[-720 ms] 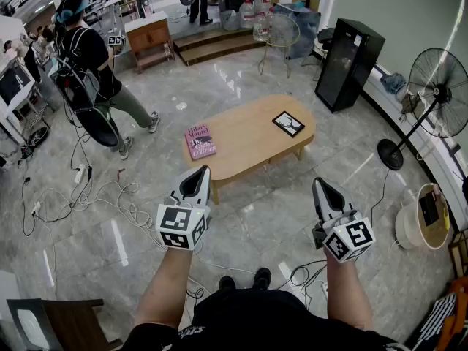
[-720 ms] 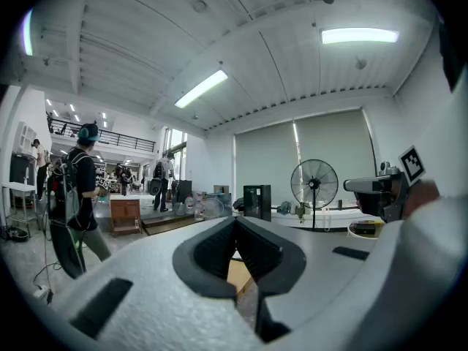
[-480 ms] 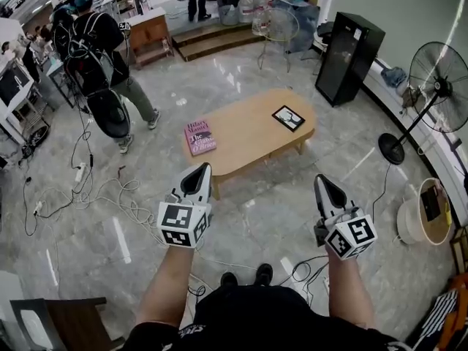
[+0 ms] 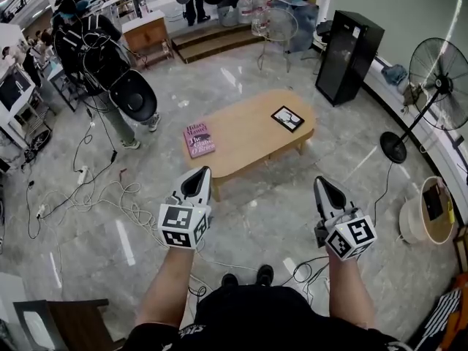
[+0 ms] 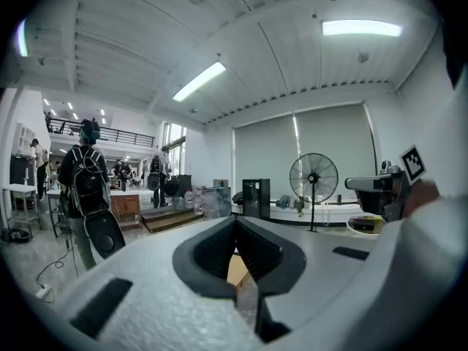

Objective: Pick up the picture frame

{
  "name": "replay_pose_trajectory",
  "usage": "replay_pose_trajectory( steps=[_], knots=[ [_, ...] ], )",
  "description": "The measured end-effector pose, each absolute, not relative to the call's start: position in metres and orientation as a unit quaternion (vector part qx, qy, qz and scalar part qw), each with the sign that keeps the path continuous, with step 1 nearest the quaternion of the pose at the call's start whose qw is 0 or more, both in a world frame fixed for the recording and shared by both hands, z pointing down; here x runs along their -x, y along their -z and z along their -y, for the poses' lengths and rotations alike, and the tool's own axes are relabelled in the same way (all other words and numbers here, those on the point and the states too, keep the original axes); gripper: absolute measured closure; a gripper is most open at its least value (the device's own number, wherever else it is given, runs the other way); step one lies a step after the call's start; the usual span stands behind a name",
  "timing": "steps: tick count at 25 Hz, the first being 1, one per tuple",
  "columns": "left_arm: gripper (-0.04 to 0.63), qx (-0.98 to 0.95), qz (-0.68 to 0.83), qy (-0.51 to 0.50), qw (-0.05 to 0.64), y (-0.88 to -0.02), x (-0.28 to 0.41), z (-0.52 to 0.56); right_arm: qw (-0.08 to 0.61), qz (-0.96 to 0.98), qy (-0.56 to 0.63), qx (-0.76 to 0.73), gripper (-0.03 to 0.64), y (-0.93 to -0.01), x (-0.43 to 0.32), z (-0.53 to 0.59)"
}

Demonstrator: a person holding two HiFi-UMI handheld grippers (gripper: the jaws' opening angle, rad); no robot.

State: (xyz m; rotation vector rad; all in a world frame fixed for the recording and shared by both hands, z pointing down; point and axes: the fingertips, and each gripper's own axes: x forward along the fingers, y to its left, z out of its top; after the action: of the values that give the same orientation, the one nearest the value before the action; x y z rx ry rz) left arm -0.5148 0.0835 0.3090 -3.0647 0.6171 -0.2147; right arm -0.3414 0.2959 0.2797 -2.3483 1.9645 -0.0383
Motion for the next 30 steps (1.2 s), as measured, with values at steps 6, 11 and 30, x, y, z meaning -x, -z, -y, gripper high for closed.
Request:
replay_pose_trajectory(
  steps=[6,11,30],
  knots=[
    [0.586,0.978,-0.195,0.071,0.005,-0.309,0.495,-0.096,0.053,-0.648,0.003,0.760,0.612,-0.274,0.323,-0.310],
    [0.586,0.978,-0.197,0.072,0.009,-0.304,0.472,-0.111,0.073,-0.645,0.012,0.760,0.612,-0.273,0.296,-0.330],
    [0.586,0.983,-0.165,0.074,0.014,-0.301,0.385,-0.149,0.095,-0.637,0.048,0.763,0.611,-0.294,0.236,-0.372]
  ],
)
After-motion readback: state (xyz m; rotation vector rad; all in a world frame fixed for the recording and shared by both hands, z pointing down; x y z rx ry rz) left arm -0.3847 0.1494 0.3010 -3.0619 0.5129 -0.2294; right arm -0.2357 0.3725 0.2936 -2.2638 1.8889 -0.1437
